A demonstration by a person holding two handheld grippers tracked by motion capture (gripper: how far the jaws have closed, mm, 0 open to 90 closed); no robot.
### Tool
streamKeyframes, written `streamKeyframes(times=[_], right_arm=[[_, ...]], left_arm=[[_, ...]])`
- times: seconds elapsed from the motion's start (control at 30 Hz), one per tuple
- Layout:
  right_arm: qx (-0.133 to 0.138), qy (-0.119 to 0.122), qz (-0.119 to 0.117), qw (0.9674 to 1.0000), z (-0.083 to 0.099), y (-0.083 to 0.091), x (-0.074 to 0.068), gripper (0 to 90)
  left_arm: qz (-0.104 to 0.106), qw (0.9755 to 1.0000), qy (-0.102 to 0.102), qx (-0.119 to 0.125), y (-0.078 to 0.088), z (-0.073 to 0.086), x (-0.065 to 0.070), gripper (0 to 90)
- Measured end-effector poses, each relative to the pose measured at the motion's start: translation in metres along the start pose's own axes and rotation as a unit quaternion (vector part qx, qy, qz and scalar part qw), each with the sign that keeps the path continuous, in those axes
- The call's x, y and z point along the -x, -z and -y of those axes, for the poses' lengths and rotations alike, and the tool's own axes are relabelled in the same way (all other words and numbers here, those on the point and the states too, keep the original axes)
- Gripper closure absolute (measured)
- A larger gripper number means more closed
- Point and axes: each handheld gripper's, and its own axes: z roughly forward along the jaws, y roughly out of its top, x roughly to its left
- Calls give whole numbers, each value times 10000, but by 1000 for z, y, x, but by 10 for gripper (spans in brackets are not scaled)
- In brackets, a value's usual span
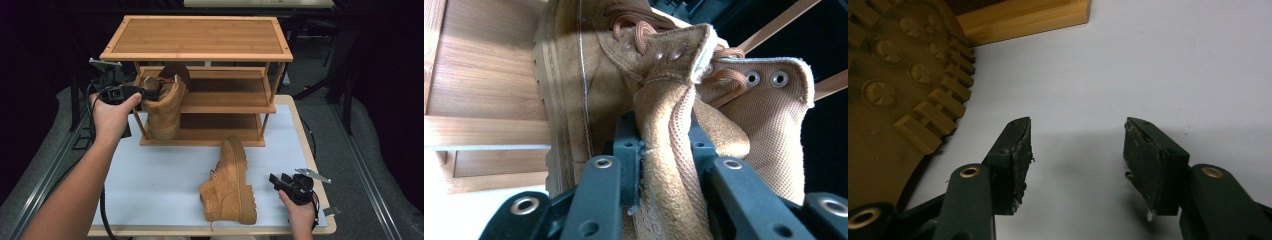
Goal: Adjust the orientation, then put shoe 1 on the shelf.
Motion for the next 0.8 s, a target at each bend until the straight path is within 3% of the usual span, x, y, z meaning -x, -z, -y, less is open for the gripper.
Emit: streamKeyframes(times=[0.13,0.17,0.2,0.23,0.27,0.43,0.6,0.8], right_arm=[[5,-11,2,10000,0,1,1,444],[11,-7,7,10000,0,1,0,444],[15,-2,5,10000,0,1,0,444],[12,-6,5,10000,0,1,0,444],[12,-6,5,10000,0,1,0,444],[-29,30,20,10000,0,2,-1,443],[42,55,2,10000,0,1,-2,443],[-10,155,63,9999,0,2,-6,443]], left_arm=[[-104,9996,-255,-24,5,-3,2,596],[-112,9991,-392,65,12,-4,7,577],[-112,9991,-392,65,12,-4,7,563],[-153,9981,-570,159,22,-5,11,551],[-153,9981,-570,159,22,-5,11,551],[-102,9956,-914,164,53,-3,19,553],[-142,9921,-1240,139,77,10,13,568],[-289,9864,-1604,205,84,35,-7,568]])
